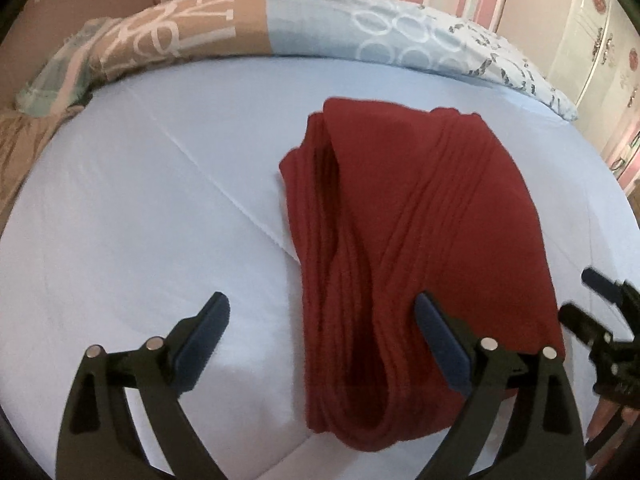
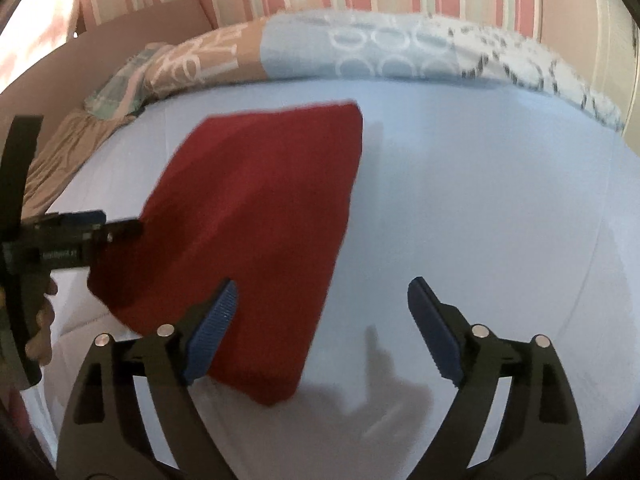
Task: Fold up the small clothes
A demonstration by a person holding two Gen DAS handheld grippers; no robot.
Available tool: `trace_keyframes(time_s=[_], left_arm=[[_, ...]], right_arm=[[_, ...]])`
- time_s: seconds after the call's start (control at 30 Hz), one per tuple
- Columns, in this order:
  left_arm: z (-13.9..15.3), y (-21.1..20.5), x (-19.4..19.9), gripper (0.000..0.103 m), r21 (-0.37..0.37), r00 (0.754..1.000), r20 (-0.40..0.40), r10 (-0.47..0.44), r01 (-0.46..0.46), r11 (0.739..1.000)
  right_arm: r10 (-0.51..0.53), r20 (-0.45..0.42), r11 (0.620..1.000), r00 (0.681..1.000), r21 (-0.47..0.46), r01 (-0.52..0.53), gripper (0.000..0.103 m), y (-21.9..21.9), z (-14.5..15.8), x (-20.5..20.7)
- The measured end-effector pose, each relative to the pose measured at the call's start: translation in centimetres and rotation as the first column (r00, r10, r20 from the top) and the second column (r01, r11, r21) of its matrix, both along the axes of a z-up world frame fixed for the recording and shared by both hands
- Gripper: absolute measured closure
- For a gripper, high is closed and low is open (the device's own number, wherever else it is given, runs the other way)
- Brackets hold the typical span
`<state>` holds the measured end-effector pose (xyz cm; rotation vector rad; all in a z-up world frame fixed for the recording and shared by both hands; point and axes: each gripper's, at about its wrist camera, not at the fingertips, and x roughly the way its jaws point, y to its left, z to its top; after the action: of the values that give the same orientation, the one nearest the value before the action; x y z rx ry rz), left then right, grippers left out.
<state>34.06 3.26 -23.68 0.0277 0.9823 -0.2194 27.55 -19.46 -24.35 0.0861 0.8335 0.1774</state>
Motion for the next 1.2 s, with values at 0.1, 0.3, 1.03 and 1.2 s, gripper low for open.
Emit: trace_keyframes(time_s=[0.1, 0.3, 1.03, 1.2], left_arm=[[-0.6, -0.1, -0.2, 0.009, 0.004, 1.0, -0.004, -0.005, 0.005, 1.0], [-2.0, 1.1, 0.5, 0.009, -0.127, 0.996, -0.085, -0.011, 0.0, 0.992], [-2.3, -1.1, -0.6, 0.007, -0.06, 0.992, -0.066, -0.109, 0.105, 0.993], [-3.0, -0.2, -0.3, 0.003, -0.111, 0.991, -0.089, -0.102, 0.092, 0.99]], right_arm=[[0.012, 0.005, 1.0, 1.0, -0.009, -0.012, 0.016, 0.3, -0.3, -0.4], [0.007, -0.006, 0.999, 1.0, 0.032, -0.006, 0.016, -0.4, -0.7, -0.1], [-0.016, -0.022, 0.99, 1.0, 0.139, 0.019, 0.01, -1.4, -0.4, 3.1], [-0.006, -0.044, 0.986, 0.999, 0.165, 0.013, 0.009, -1.4, -1.0, 4.2]])
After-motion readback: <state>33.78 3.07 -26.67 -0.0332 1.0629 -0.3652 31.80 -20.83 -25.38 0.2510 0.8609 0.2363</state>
